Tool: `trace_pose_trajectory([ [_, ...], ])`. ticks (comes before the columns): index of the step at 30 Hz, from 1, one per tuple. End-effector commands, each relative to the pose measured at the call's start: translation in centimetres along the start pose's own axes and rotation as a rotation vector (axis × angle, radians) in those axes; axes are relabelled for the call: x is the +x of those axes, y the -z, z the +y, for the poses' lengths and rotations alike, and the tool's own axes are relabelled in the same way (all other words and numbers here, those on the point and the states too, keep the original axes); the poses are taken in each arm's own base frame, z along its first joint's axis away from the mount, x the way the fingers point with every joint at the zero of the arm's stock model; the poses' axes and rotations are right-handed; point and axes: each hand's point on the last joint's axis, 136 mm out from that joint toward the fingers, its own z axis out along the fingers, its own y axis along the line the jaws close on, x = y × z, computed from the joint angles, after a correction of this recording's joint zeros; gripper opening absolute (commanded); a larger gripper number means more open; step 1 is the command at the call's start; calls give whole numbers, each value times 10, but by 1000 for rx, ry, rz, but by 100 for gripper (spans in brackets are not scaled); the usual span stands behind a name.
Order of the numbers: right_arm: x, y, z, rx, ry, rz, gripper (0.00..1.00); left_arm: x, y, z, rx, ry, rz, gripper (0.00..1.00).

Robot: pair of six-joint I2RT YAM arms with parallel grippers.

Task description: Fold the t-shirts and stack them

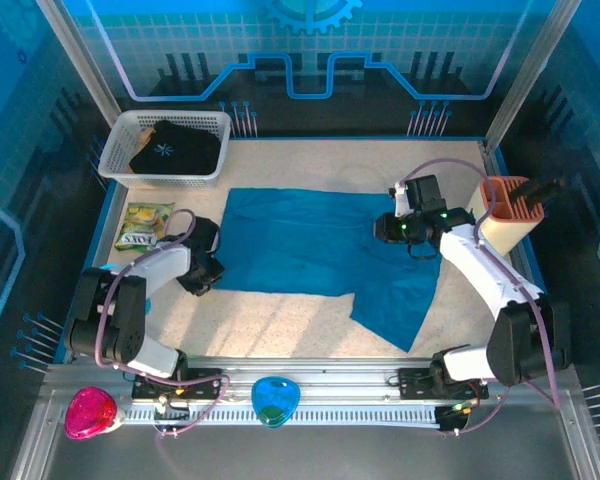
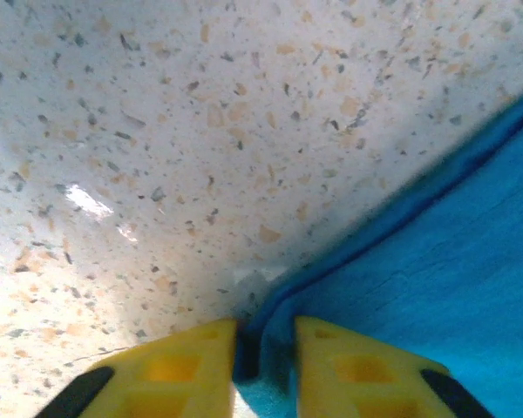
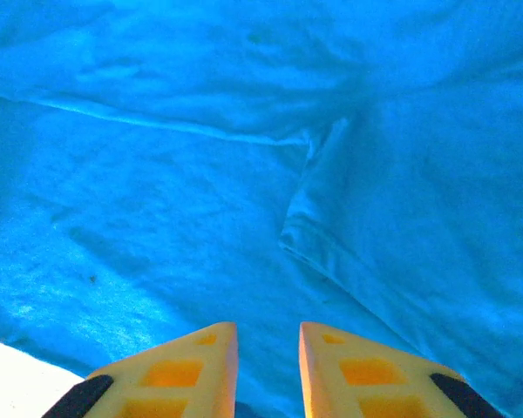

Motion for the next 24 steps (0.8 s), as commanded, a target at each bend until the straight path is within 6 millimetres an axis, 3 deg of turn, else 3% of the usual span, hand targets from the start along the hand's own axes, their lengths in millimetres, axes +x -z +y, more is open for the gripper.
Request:
trace_pose_trajectory([
  [1,-24,45,11,3,124,-105,28,-14,-17,-36,105,-26,-16,14],
  [5,-39,92,28,-12,271,-237,33,-21,-19,-48,128,-43,-20,0],
  [9,-29,132,47,-29,562,-316,40,-22,-17,-57,160,-59,-21,0],
  [11,-8,139,53,-16,774,-295,46,-22,-16,-58,172,-68,-21,0],
  [14,42,139,53,-8,1145,-173,51,-22,-11,-60,192,-84,-29,0],
  [20,126,134,9,15,1434,248,55,-21,-4,-64,232,-115,-33,0],
  [24,182,113,-26,-20,1568,489,55,-19,0,-67,258,-127,-33,0],
])
